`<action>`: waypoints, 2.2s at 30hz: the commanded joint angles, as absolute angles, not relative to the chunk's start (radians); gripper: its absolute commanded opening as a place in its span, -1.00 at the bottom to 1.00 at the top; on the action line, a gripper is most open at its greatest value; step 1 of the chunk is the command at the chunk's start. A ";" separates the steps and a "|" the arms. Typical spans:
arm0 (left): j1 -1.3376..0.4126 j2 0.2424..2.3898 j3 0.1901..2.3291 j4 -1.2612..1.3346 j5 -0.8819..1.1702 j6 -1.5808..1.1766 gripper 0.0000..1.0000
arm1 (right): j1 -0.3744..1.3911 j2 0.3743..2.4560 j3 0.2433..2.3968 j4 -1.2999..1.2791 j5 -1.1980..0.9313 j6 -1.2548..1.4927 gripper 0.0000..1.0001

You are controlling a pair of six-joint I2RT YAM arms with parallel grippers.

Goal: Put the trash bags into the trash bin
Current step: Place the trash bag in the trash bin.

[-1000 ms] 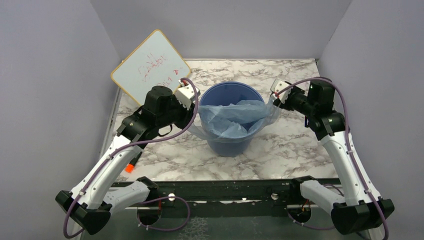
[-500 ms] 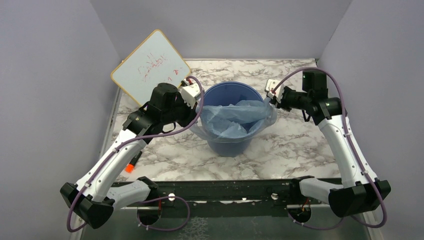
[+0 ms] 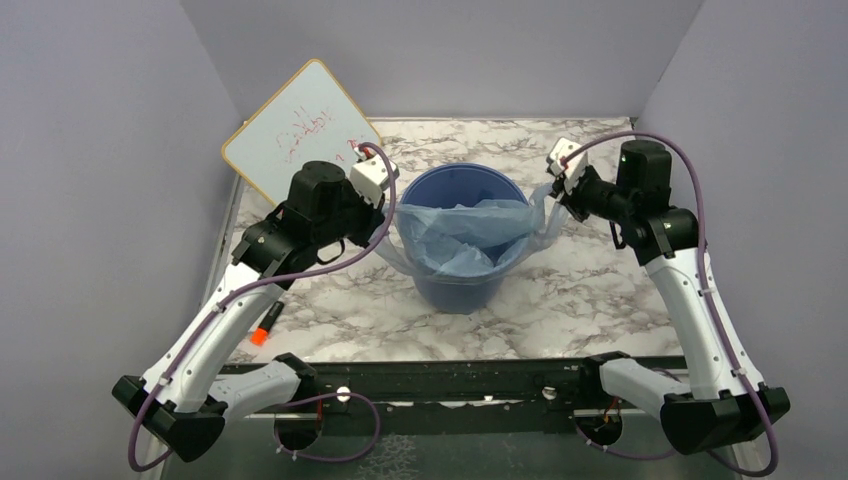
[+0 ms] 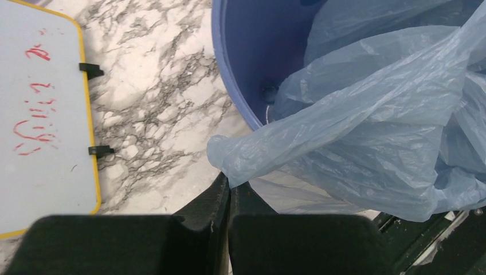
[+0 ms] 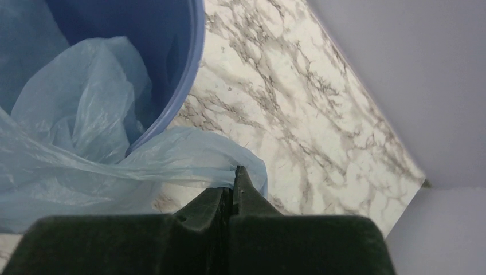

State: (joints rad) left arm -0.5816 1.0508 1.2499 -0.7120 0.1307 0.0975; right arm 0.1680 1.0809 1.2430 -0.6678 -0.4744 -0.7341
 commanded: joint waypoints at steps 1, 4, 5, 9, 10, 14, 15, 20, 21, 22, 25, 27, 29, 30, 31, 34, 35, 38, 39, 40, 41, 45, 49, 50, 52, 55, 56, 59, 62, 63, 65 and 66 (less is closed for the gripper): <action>-0.572 1.070 1.302 -0.730 0.043 0.059 -1.00 | 0.163 1.151 1.348 -0.658 -0.300 -0.441 -0.99; -0.557 1.120 1.343 -0.748 0.018 0.034 -1.00 | 0.163 1.207 1.402 -0.671 -0.258 -0.380 -0.99; -0.551 1.133 1.354 -0.750 0.015 0.029 -1.00 | 0.163 1.220 1.407 -0.654 -0.230 -0.349 -0.99; -0.527 1.166 1.368 -0.738 0.007 0.011 -1.00 | 0.163 1.249 1.391 -0.564 -0.160 -0.273 -0.98; -0.516 1.172 1.365 -0.731 0.007 0.008 -1.00 | 0.163 1.254 1.383 -0.543 -0.178 -0.262 -0.98; -0.471 1.198 1.369 -0.727 0.018 0.014 -1.00 | 0.164 1.304 1.418 -0.521 -0.248 -0.205 -0.99; -0.458 1.203 1.370 -0.719 0.025 0.012 -1.00 | 0.163 1.324 1.434 -0.524 -0.241 -0.188 -0.99; -0.388 1.236 1.367 -0.674 0.117 0.019 -1.00 | 0.163 1.412 1.484 -0.532 -0.148 -0.119 -0.98; -0.376 1.248 1.367 -0.670 0.133 0.021 -1.00 | 0.163 1.425 1.483 -0.527 -0.138 -0.110 -0.99; -0.367 1.259 1.363 -0.665 0.148 0.025 -1.00 | 0.163 1.437 1.478 -0.520 -0.133 -0.100 -0.99; -0.354 1.277 1.332 -0.647 0.197 0.021 -1.00 | 0.163 1.467 1.461 -0.517 -0.172 -0.094 -0.98; -0.348 1.273 1.284 -0.610 0.223 0.007 -1.00 | 0.163 1.486 1.445 -0.522 -0.199 -0.077 -0.97; -0.344 1.272 1.240 -0.578 0.245 0.004 -1.00 | 0.163 1.503 1.429 -0.530 -0.232 -0.068 -0.93; -0.343 1.273 1.222 -0.566 0.251 -0.021 -1.00 | 0.163 1.512 1.423 -0.536 -0.250 -0.066 -0.92; -0.342 1.275 1.208 -0.557 0.258 -0.029 -1.00 | 0.163 1.519 1.413 -0.541 -0.264 -0.064 -0.90; -0.339 1.271 1.170 -0.516 0.273 -0.048 -1.00 | 0.163 1.534 1.379 -0.547 -0.274 -0.053 -0.87; -0.337 1.270 1.159 -0.502 0.278 -0.055 -1.00 | 0.163 1.541 1.369 -0.552 -0.280 -0.054 -0.86; -0.336 1.276 1.145 -0.484 0.300 -0.069 -1.00 | 0.163 1.556 1.350 -0.572 -0.296 -0.053 -0.84; -0.335 1.277 1.139 -0.475 0.307 -0.073 -1.00 | 0.163 1.558 1.340 -0.570 -0.304 -0.055 -0.83; -0.334 1.278 1.128 -0.461 0.313 -0.076 -1.00 | 0.163 1.559 1.330 -0.569 -0.312 -0.055 -0.83; -0.334 1.277 1.118 -0.444 0.320 -0.082 -1.00 | 0.163 1.559 1.322 -0.566 -0.334 -0.059 -0.83; -0.331 1.275 1.131 -0.404 0.384 -0.097 -1.00 | 0.163 1.541 1.296 -0.539 -0.391 -0.048 -0.83; -0.325 1.300 1.152 -0.378 0.356 -0.094 -1.00 | 0.163 1.544 1.272 -0.509 -0.439 -0.019 -0.82; -0.321 1.312 1.154 -0.373 0.370 -0.099 -1.00 | 0.163 1.555 1.273 -0.520 -0.449 -0.021 -0.82; -0.316 1.333 1.154 -0.373 0.413 -0.129 -1.00 | 0.163 1.577 1.267 -0.544 -0.451 -0.015 -0.80; -0.315 1.349 1.093 -0.334 0.419 -0.168 -1.00 | 0.163 1.577 1.221 -0.522 -0.456 -0.003 -0.77; -0.313 1.351 1.069 -0.319 0.415 -0.178 -1.00 | 0.163 1.569 1.202 -0.507 -0.463 -0.003 -0.76; -0.310 1.350 1.019 -0.282 0.439 -0.203 -1.00 | 0.163 1.538 1.169 -0.480 -0.483 0.028 -0.74; -0.308 1.335 0.987 -0.257 0.442 -0.218 -1.00 | 0.163 1.516 1.160 -0.469 -0.464 0.042 -0.72; -0.309 1.331 0.984 -0.257 0.443 -0.217 -1.00 | 0.163 1.509 1.161 -0.471 -0.455 0.047 -0.70; -0.307 1.322 0.979 -0.259 0.450 -0.212 -1.00 | 0.163 1.493 1.165 -0.477 -0.425 0.060 -0.53; -0.306 1.314 0.974 -0.260 0.448 -0.212 -1.00 | 0.163 1.481 1.166 -0.477 -0.403 0.070 -0.38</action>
State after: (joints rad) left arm -0.3149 1.3479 0.9844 -0.3096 0.4152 -0.1974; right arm 0.1680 1.5471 1.1603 -0.5125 -0.4438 0.0307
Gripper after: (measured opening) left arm 0.003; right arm 0.216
